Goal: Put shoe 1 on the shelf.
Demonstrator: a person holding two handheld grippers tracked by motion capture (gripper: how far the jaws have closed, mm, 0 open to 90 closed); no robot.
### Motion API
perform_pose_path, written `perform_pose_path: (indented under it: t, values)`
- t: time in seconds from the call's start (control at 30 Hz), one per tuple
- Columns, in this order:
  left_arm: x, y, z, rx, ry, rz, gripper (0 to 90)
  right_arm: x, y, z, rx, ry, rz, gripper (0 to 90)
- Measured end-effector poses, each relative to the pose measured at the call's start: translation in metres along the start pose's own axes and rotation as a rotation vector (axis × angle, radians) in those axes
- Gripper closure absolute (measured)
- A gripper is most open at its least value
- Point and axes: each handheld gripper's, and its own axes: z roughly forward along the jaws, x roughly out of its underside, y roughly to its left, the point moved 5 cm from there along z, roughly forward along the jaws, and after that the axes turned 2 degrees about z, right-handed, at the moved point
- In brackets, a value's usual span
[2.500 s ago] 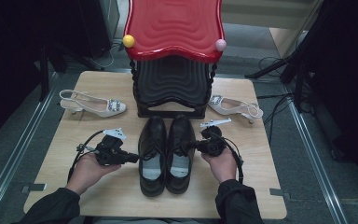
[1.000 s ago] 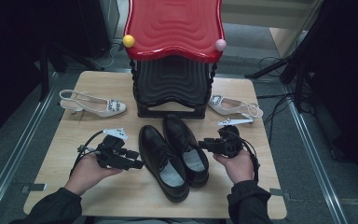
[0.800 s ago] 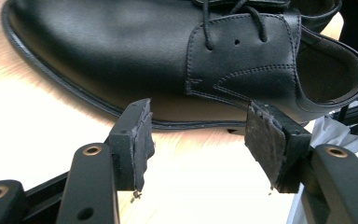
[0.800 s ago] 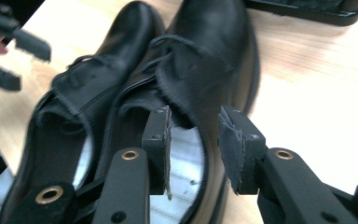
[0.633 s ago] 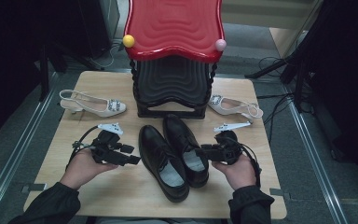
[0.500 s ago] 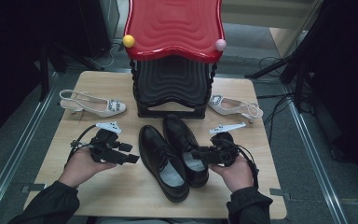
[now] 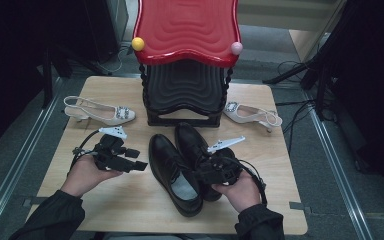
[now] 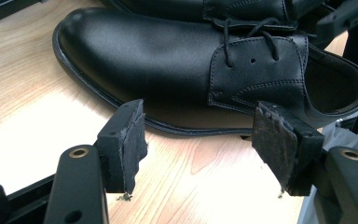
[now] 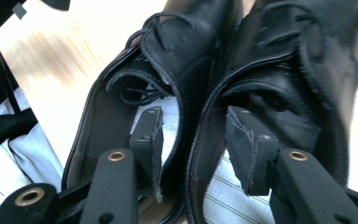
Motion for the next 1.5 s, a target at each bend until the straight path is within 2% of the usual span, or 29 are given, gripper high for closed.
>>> perform_pose_path:
  t: [0.2,0.33,0.57,0.7,0.87,1.0,1.23,1.33,1.43,1.5]
  values:
    - [0.0,0.003,-0.002,-0.007,-0.006,-0.006,35.1,-0.001,0.003,0.013,0.01,0.031,-0.025,57.7]
    - [0.0,0.005,-0.004,-0.014,-0.012,-0.012,35.0,-0.002,0.002,0.026,0.018,0.06,-0.022,58.4]
    - [0.001,0.005,-0.006,-0.013,-0.019,-0.017,35.0,-0.007,-0.002,0.035,0.03,0.063,-0.007,59.6]
    - [0.003,0.005,-0.008,-0.018,-0.02,-0.015,35.0,-0.006,-0.004,0.046,0.047,0.098,-0.008,61.3]
    - [0.005,0.007,-0.01,-0.025,-0.022,-0.022,35.1,-0.008,-0.006,0.047,0.046,0.107,0.006,63.8]
    - [0.006,0.006,-0.011,-0.028,-0.028,-0.035,34.5,-0.008,-0.007,0.05,0.08,0.119,0.002,67.8]
    - [0.005,0.005,-0.012,-0.022,-0.034,-0.041,33.6,-0.008,-0.008,0.05,0.083,0.119,0.007,75.0]
    - [0.004,0.005,-0.013,-0.02,-0.036,-0.041,33.3,-0.008,-0.011,0.048,0.071,0.12,0.039,80.0]
    - [0.005,0.006,-0.014,-0.021,-0.034,-0.04,33.3,-0.008,-0.012,0.047,0.065,0.124,0.037,81.1]
    - [0.006,0.007,-0.015,-0.024,-0.034,-0.038,33.3,-0.008,-0.015,0.045,0.045,0.132,0.045,82.2]
